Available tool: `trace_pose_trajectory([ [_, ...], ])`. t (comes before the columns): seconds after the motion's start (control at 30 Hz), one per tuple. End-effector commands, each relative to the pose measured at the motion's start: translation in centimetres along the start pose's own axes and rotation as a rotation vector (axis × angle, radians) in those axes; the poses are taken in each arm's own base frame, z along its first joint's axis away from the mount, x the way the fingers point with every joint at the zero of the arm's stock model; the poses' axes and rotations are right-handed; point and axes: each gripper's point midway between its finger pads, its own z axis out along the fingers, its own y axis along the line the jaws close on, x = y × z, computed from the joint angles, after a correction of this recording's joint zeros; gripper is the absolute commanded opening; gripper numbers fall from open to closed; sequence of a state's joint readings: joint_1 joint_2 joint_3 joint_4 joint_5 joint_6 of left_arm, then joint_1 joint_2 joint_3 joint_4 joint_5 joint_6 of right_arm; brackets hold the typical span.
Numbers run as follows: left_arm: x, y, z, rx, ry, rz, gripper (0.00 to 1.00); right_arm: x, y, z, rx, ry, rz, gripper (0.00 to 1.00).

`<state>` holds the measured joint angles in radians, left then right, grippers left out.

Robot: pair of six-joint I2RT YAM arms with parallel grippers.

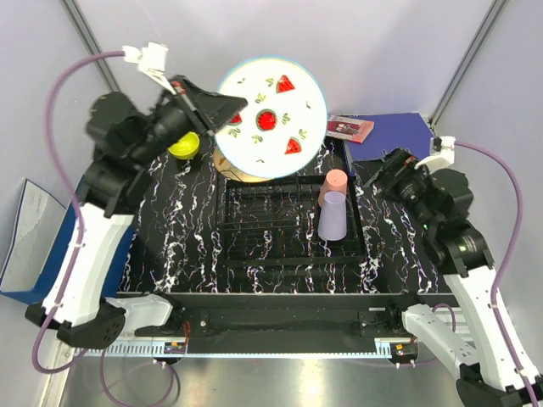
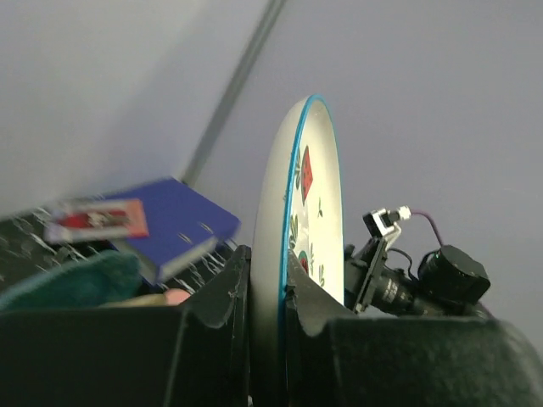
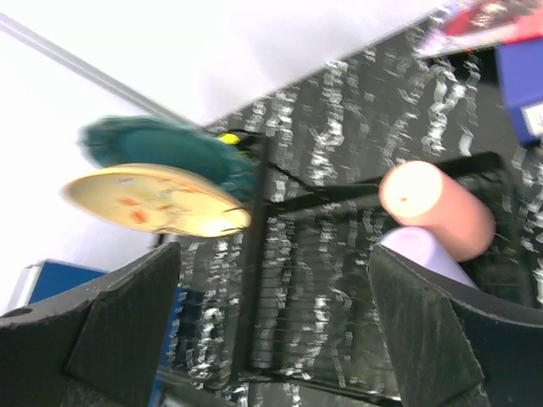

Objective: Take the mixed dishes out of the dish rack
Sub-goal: Place the plate at the center of the board.

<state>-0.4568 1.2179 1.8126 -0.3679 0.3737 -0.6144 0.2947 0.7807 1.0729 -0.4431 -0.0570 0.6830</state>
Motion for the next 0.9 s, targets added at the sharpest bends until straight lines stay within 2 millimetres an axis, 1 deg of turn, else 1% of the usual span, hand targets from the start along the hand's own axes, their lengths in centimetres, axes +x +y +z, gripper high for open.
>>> trace_pose_trajectory([
  [0.0,1.7,-1.5,1.6,0.128,0.028,-0.281,0.0,-2.2,4.4,-4.1,-0.152,-0.05,0.015,0.99],
  [0.03,2.0,-1.2,1.6,0.121,0.027,-0.283,0.0,-2.5,5.3,-4.9,-0.19,-0.049,0.023,1.0],
  [0.1,2.9,-0.5,1.9,0.107,0.036,-0.289,0.0,-2.9,6.5,-5.9,-0.237,-0.055,0.03,1.0],
  [0.13,3.0,-0.2,2.1,0.098,0.032,-0.288,0.0,-2.9,7.2,-6.4,-0.269,-0.045,0.04,1.0],
  [0.2,3.4,0.1,2.4,0.099,0.044,-0.29,0.0,-3.3,8.3,-7.0,-0.316,-0.049,0.047,1.0],
  [0.27,3.8,0.2,2.9,0.107,0.06,-0.298,0.0,-2.9,9.0,-7.0,-0.351,-0.02,0.068,1.0],
  [0.33,4.0,0.0,3.2,0.12,0.064,-0.298,0.0,-2.4,9.3,-6.6,-0.377,0.008,0.087,1.0],
  [0.47,4.5,-0.7,3.4,0.151,0.077,-0.298,0.0,-2.0,9.9,-5.6,-0.421,0.028,0.115,1.0],
  [0.5,4.6,-0.8,3.6,0.156,0.081,-0.298,0.0,-2.0,10.3,-5.3,-0.444,0.038,0.121,1.0],
  [0.57,5.3,-1.2,3.8,0.172,0.099,-0.302,0.0,-2.5,11.2,-5.1,-0.48,0.031,0.124,1.0],
  [0.63,5.6,-1.4,4.0,0.179,0.105,-0.302,0.0,-2.5,11.5,-4.3,-0.489,0.044,0.133,1.0],
  [0.67,6.2,-1.6,4.3,0.184,0.119,-0.305,0.0,-3.0,11.9,-4.2,-0.505,0.034,0.131,1.0],
  [0.7,6.5,-1.7,4.4,0.188,0.126,-0.305,0.0,-2.9,12.0,-3.6,-0.505,0.046,0.137,1.0],
  [0.77,7.2,-2.2,4.6,0.201,0.143,-0.309,0.0,-3.3,12.6,-3.2,-0.527,0.042,0.136,1.0],
  [0.87,8.2,-2.5,5.2,0.207,0.164,-0.313,0.0,-3.3,13.2,-2.3,-0.555,0.06,0.153,0.99],
])
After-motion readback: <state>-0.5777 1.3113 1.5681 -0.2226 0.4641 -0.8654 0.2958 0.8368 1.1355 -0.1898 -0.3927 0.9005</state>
